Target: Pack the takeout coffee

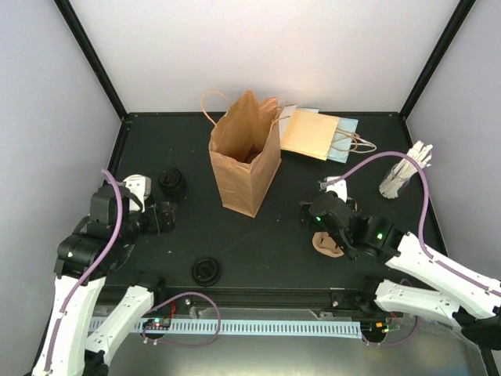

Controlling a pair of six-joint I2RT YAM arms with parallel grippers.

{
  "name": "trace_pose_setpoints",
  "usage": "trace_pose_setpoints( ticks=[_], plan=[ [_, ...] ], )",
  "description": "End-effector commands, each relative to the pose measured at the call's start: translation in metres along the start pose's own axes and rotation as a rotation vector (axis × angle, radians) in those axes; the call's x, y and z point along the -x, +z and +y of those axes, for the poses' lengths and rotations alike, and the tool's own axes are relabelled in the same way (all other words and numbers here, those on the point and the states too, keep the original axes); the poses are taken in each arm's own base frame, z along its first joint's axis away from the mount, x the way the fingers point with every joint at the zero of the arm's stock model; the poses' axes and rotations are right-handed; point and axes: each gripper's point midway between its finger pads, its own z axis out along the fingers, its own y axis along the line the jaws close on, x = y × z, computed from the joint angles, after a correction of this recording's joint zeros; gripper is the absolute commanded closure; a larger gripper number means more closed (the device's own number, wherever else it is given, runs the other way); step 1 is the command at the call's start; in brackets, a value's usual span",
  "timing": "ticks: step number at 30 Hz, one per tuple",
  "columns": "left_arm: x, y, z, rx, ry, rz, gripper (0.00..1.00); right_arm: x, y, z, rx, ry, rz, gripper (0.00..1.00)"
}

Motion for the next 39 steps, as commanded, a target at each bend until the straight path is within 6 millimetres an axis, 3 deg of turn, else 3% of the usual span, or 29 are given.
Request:
trace_pose_setpoints(
  ticks=[1,10,12,19,24,32,39],
  plan=[
    [-0.016,0.005,0.017,0.089,-0.069,0.060,0.02,-0.002,0.004,0.000,0.023,0.029,-0.027,0.00],
    [-0.012,0.034,0.052,0.291,-0.088,0.084,0.03,-0.023,0.005,-0.008,0.045,0.053,0.000,0.00],
    [-0.004,0.043,0.055,0.308,-0.085,0.085,0.04,-0.024,0.003,-0.008,0.061,0.059,-0.002,0.00],
    [0.026,0.072,0.095,0.435,-0.127,0.128,0.01,-0.026,-0.003,-0.005,0.112,0.032,0.000,0.00],
    [0.038,0.081,0.089,0.365,-0.185,0.147,0.01,-0.032,-0.001,-0.005,0.103,0.007,0.032,0.00],
    [0.040,0.049,0.074,0.328,-0.188,0.135,0.01,-0.033,0.000,0.000,0.135,0.011,0.031,0.00],
    [0.027,0.033,0.027,0.043,-0.196,0.015,0.01,-0.031,-0.001,0.007,0.155,-0.011,0.042,0.00]
  ],
)
